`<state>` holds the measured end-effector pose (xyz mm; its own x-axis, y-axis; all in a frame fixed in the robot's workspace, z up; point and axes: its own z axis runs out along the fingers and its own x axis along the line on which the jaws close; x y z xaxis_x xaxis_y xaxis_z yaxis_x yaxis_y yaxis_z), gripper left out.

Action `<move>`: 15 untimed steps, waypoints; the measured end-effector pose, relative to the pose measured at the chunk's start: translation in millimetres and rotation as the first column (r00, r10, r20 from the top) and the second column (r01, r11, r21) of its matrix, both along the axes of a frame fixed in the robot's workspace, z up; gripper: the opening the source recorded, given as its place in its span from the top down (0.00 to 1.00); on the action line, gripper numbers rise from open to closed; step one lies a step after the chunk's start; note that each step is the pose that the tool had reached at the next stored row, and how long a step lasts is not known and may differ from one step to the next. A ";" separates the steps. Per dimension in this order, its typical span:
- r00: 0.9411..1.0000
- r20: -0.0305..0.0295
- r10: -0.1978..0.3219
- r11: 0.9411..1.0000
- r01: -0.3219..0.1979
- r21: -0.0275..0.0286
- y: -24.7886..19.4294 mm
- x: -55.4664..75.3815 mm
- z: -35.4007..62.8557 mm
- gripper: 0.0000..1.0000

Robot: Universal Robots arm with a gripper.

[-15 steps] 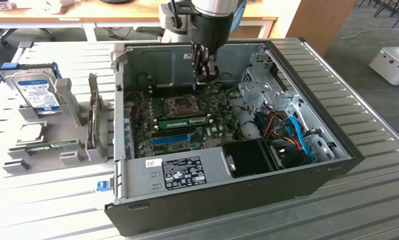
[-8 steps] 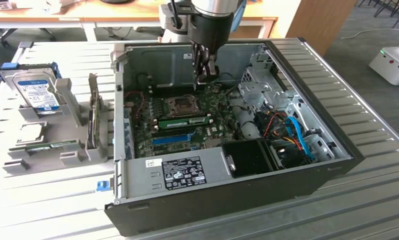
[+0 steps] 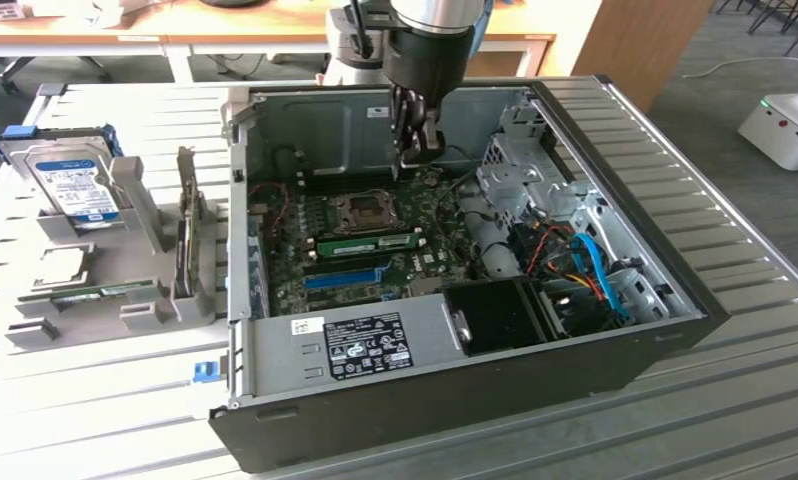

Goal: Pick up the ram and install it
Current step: 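Press down the ram until it locks into place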

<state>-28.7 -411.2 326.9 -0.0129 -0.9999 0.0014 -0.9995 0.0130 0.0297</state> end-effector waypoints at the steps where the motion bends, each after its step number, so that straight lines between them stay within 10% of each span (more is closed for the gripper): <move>1: 1.000 0.000 0.000 1.000 0.000 0.001 0.0 1.2 0.0 0.89; 15: 1.000 0.000 0.000 1.000 0.000 0.011 0.0 19.8 -0.7 0.89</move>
<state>-8.9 -411.2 326.3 -0.0130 -0.9999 -0.0091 -0.9995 0.0127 0.0299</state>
